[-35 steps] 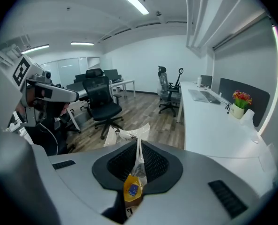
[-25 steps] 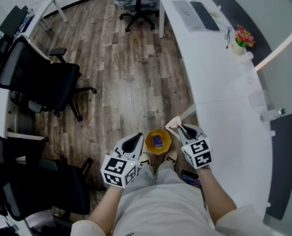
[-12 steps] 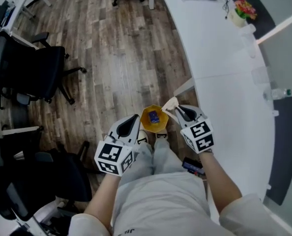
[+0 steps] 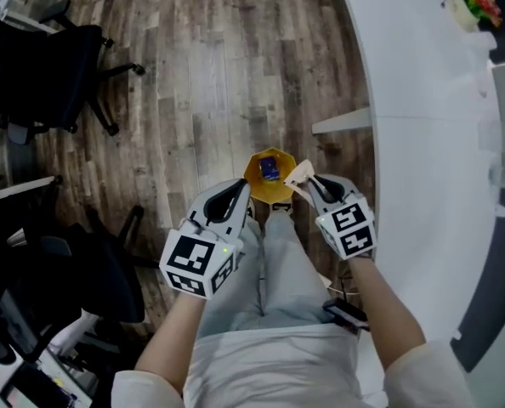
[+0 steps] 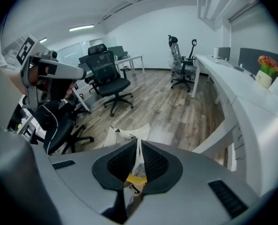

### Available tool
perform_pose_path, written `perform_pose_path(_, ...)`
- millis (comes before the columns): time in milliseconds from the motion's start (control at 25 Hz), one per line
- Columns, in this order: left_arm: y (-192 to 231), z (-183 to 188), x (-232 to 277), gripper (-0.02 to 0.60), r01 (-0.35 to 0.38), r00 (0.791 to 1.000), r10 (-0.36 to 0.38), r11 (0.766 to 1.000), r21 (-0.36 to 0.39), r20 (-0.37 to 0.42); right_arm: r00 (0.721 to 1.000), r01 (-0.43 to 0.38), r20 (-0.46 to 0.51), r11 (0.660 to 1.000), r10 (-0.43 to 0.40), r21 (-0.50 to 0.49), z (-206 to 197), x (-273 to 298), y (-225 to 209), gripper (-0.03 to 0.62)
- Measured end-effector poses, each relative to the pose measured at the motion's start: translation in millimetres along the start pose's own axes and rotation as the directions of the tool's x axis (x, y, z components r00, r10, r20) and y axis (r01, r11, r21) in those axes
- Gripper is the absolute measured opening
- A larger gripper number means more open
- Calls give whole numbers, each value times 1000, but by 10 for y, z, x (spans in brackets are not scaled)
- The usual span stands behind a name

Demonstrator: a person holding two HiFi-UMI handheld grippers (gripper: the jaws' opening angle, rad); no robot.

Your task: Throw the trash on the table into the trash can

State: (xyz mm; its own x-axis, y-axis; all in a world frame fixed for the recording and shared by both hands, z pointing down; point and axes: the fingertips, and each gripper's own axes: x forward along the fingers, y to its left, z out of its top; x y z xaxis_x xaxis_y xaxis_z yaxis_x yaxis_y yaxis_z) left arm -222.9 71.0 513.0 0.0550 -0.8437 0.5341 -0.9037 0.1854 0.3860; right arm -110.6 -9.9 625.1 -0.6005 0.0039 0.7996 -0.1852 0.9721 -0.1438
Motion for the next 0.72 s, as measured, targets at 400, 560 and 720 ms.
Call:
perform_pose_path(400, 521, -995, 544, 2, -42, 998, 39, 996, -73, -48, 999, -2, -52, 997, -3, -77, -722, 1110, -58, 52)
perform_pose_path(560, 664, -1383, 764, 2, -49, 995, 48, 999, -10, -85, 996, -46, -77, 994, 39, -99, -1007, 1549, 30, 52)
perform_pose_path(720, 853, -1700, 923, 2, -54, 995, 51, 998, -42, -82, 992, -69, -116, 990, 54, -125, -1360, 1981, 134, 52)
